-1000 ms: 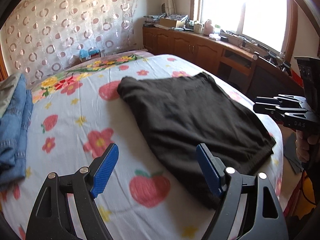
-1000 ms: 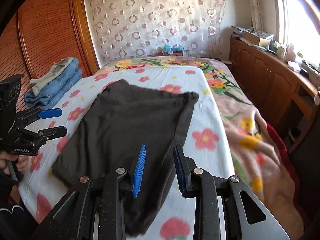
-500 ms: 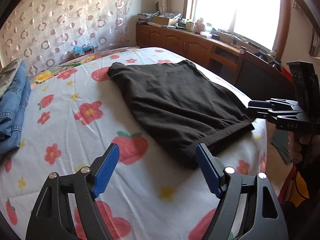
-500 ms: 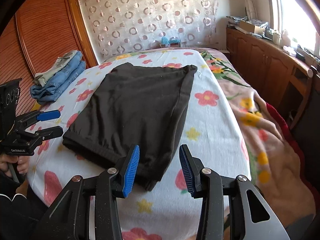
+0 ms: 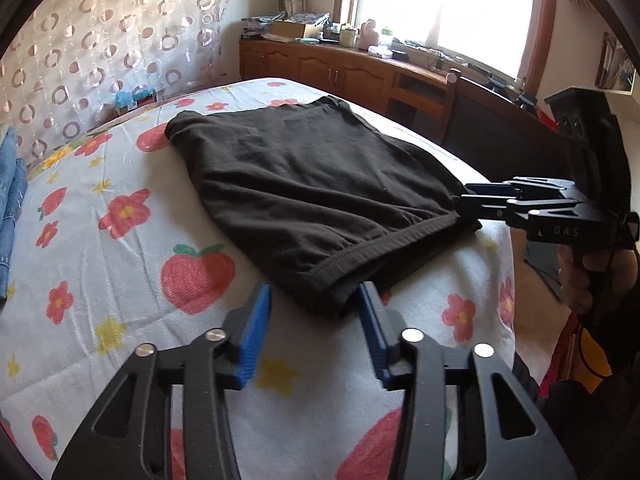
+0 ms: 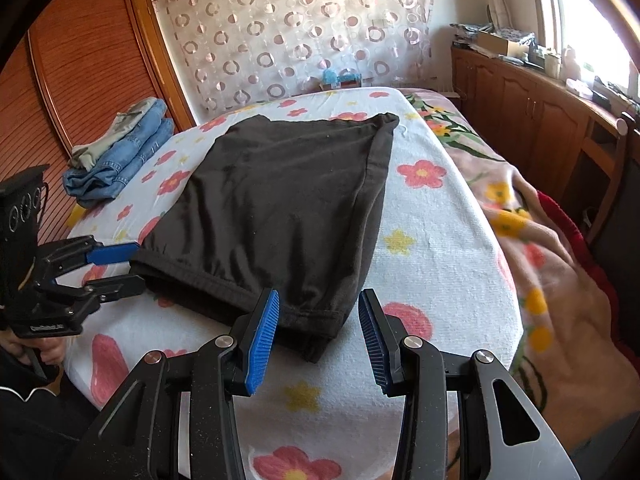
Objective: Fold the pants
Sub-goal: 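Close the left gripper on the waistband edge of the folded shorts, then close the right gripper on the waistband beside the left gripper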
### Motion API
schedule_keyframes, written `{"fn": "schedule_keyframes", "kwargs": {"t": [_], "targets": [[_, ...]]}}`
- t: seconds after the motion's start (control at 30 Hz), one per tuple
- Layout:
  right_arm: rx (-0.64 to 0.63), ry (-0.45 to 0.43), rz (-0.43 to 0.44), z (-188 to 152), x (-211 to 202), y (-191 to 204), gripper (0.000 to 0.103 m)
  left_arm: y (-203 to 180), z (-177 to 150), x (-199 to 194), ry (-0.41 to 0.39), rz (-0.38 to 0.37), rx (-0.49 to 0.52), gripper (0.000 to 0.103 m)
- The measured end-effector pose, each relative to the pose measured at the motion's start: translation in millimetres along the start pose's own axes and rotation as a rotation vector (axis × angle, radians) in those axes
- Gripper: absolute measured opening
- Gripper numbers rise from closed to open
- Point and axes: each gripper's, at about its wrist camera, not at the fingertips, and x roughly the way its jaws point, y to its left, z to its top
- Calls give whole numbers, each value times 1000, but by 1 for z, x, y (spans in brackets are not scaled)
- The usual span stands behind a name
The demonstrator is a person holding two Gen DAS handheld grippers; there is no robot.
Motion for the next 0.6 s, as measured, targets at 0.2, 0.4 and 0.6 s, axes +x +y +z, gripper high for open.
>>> {"fn": "schedule_keyframes", "kwargs": {"t": [0.2,0.4,0.6], "targets": [[-12,-21,23,-2,-3,1,15,-1,-1,-11,-49,-22,-5,18],[-25,-50,58,-2,-11,5,9,1,-4,-16,-50,-26,-23,17],[-41,-28,27,-8,-6,8,9,5,-9,-8,-17,-21,-49,17]]}}
